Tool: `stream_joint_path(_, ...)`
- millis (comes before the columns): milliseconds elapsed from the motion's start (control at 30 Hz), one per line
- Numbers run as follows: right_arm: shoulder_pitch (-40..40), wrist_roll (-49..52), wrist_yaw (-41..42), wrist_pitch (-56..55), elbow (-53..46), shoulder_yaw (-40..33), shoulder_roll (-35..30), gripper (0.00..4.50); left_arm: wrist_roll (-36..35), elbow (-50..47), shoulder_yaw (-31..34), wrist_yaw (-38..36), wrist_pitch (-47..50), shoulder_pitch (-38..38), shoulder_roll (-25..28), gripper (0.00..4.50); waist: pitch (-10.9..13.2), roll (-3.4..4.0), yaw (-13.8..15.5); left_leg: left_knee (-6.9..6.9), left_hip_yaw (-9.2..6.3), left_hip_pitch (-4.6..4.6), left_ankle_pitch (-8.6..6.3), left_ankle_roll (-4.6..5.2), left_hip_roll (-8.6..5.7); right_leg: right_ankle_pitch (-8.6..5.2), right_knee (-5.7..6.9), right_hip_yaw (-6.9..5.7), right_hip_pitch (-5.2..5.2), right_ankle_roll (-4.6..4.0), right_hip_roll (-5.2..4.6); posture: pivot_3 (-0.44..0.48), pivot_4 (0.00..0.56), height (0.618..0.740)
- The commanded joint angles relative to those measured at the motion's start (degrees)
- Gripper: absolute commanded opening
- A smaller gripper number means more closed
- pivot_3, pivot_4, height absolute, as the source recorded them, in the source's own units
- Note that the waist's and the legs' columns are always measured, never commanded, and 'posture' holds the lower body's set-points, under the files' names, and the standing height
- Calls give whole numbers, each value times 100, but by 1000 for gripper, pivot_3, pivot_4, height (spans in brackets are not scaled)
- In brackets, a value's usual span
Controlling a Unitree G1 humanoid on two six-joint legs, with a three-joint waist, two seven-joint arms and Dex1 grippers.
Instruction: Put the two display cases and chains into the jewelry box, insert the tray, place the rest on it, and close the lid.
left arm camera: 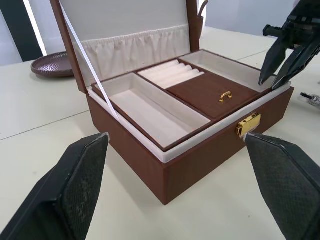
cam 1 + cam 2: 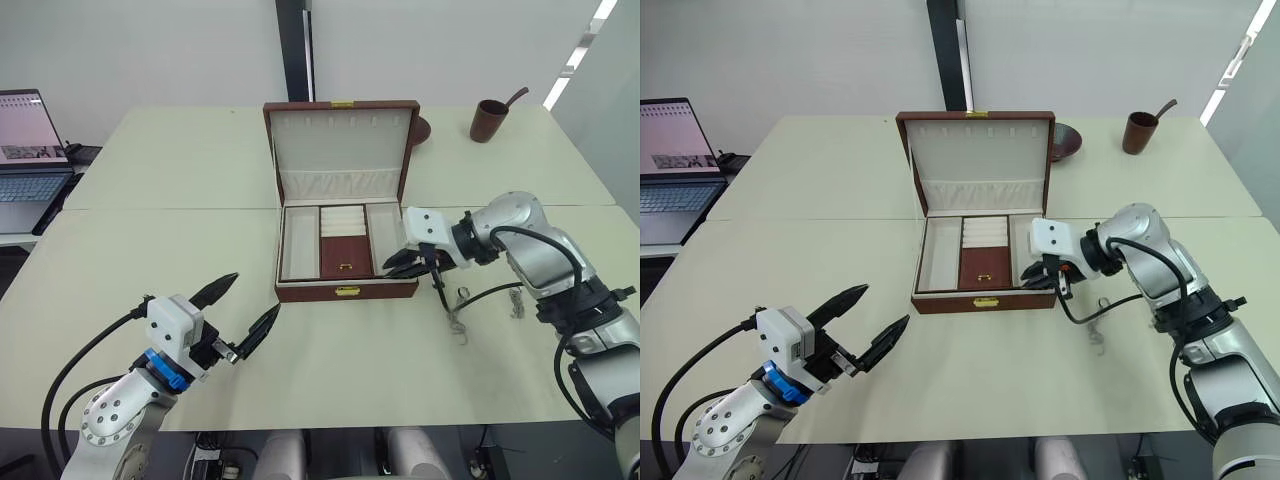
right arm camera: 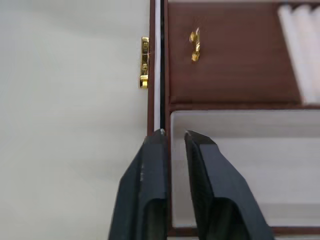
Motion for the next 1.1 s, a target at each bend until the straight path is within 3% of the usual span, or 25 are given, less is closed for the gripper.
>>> stream_joint_path(33, -224, 572, 12, 334, -211, -694, -69, 1682, -17, -113, 34, -31, -72, -44, 21, 4500, 0, 0, 7, 0, -1, -1, 0, 0, 0, 0, 0, 0, 0, 0, -2, 0, 150, 740)
stream_joint_path(133, -40, 1152, -160, 687, -306, -1378, -88, 2485, -36, -73, 39, -69, -58, -104, 50, 4500, 0, 0, 16, -1, -2, -6, 0, 1, -2, 0, -3, -1, 0, 0, -6, 0, 150, 740)
stream_joint_path(267, 273, 1592, -893, 1010, -447, -1943, 343, 3629, -47, 51, 0, -151, -35, -260, 84, 4500, -1, -2, 19, -1, -3, -7, -1, 1, -2, 0, -5, -4, 2, 0, -5, 0, 150, 740)
stream_joint_path(367, 485, 1435, -1371, 650, -421, -1839, 736, 3258, -21, 140, -113, -205, 2, -465, 72, 4500, -1, -1, 4, 0, 0, -4, 0, 1, -3, 0, 1, -2, 1, 0, -4, 0, 150, 740)
stream_joint_path(500, 555, 1311, -1796, 423, -308, -1600, 1222, 2015, -35, 242, -114, -259, 20, -632, 113, 4500, -1, -1, -15, -1, 6, -3, 0, 0, -3, 0, 4, 3, -4, 0, 1, 0, 150, 740)
stream_joint_path(767, 797, 755, -2060, -10, 110, -900, 1483, 13, -34, 235, -68, -301, 12, -592, 141, 4500, -1, -1, -1, -3, 2, -8, 0, 0, -3, 0, 0, 2, -6, 0, -6, 0, 150, 740)
stream_joint_path(1000, 1028, 254, -1971, -326, 515, -404, 1321, 13, -17, 232, -71, -258, 2, -591, 136, 4500, -4, -5, 0, -2, 0, 1, 0, 0, -2, 0, 2, -1, 2, 0, -4, 0, 150, 740)
stream_joint_path(1100, 1017, 465, -1948, -224, 435, -549, 1407, 13, -12, 249, -71, -270, -4, -597, 143, 4500, -4, -5, 1, 0, -2, 5, 0, 0, -2, 0, 2, -2, 7, 0, -4, 0, 150, 740)
